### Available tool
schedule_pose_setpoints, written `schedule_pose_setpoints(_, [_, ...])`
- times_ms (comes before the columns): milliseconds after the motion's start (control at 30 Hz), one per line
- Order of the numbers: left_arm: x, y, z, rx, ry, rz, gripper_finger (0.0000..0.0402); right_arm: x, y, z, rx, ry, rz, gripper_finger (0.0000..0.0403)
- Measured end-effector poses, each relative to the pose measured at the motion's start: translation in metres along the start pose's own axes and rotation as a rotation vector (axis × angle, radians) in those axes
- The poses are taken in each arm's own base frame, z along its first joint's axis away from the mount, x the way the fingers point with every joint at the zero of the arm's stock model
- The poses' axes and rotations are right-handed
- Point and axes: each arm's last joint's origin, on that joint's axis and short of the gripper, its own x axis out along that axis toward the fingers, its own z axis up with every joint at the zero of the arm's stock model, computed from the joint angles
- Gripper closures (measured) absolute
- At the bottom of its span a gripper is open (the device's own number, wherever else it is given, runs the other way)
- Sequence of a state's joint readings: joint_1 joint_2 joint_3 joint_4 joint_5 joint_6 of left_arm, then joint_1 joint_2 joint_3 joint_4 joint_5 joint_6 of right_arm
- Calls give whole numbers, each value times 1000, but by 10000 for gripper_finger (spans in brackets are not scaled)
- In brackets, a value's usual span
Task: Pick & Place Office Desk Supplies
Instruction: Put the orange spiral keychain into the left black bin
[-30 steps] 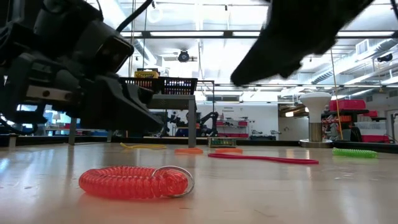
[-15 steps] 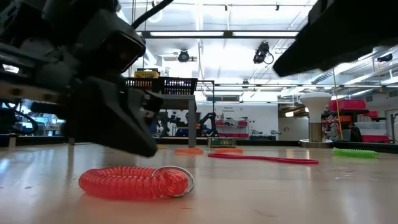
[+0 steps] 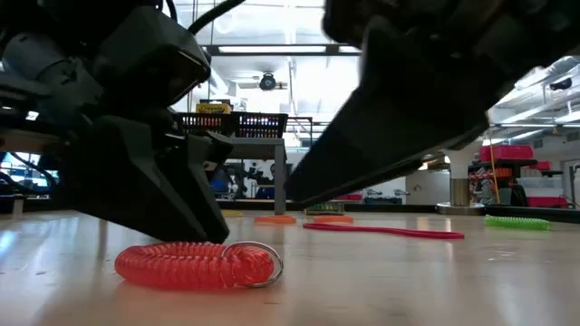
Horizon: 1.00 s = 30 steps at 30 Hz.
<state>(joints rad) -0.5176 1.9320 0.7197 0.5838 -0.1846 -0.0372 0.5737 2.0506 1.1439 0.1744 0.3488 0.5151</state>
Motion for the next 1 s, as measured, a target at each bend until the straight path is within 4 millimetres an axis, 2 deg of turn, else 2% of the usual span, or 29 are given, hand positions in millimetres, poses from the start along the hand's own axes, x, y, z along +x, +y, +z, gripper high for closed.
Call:
schedule_pose_setpoints(167, [0, 0, -1, 2, 9, -1, 302, 10, -6, 6, 16, 42, 65, 262])
schedule_pose_setpoints(433, [0, 0, -1, 18, 11, -1, 302, 12, -9, 8, 30, 56, 90, 276])
schedule_pose_setpoints(733, [-2, 1, -1, 99, 40, 27, 305, 29, -10, -4, 23, 56, 148, 285])
schedule_pose_setpoints(833, [-2, 6, -1, 103, 45, 38, 312, 29, -9, -4, -5, 49, 149, 309])
schedule_pose_setpoints(1000, [-2, 10, -2, 118, 48, 50, 327, 29, -9, -5, -36, 61, 148, 386])
